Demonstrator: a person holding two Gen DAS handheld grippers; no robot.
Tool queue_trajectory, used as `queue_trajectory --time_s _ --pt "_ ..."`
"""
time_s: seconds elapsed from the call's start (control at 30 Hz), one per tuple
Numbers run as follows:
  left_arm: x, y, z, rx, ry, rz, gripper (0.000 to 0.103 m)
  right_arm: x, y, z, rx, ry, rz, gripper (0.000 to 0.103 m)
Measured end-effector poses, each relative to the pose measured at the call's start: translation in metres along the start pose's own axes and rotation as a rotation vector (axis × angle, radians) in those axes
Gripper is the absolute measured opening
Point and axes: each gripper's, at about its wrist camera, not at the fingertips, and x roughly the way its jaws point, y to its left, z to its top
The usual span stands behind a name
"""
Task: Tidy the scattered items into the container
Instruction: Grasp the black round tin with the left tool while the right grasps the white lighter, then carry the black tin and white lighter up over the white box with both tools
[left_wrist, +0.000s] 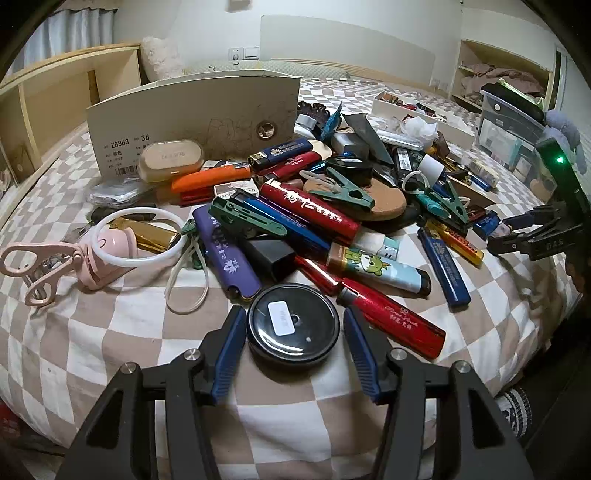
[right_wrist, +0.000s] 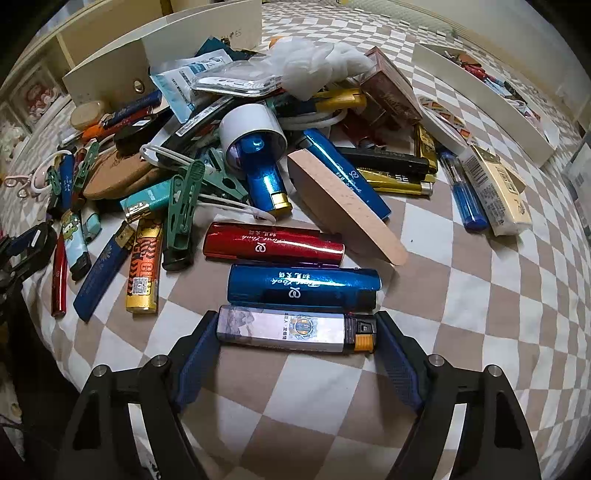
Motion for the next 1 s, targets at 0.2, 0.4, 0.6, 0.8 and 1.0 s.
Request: queue_trajectory --time_s 0.2,0.4,0.6,0.8,1.0 --pt "0.000 0.004 0.000 -0.037 0.004 -0.019 0.051 -0.005 0.001 -0.002 0.020 -0.002 0.012 0.082" --pt "-0.003 0.003 -0.001 -0.044 0.009 -0.028 0.051 -0.014 0.005 -0.004 0.042 -0.025 0.049 0.082" --pt "-0.007 -0.002 -0.002 -0.053 0.024 -0.045 0.051 -0.018 0.007 -0.002 0.073 -0.054 0.086 0.082" --pt "-0.009 -0.008 -0.001 -0.051 0.022 -0.069 0.051 -0.023 0.016 0.002 0.106 -0.088 0.126 0.082" --pt "-0.009 -0.011 0.001 -0.053 0.026 -0.078 0.051 -0.032 0.037 -0.007 0.149 -0.124 0.161 0.082"
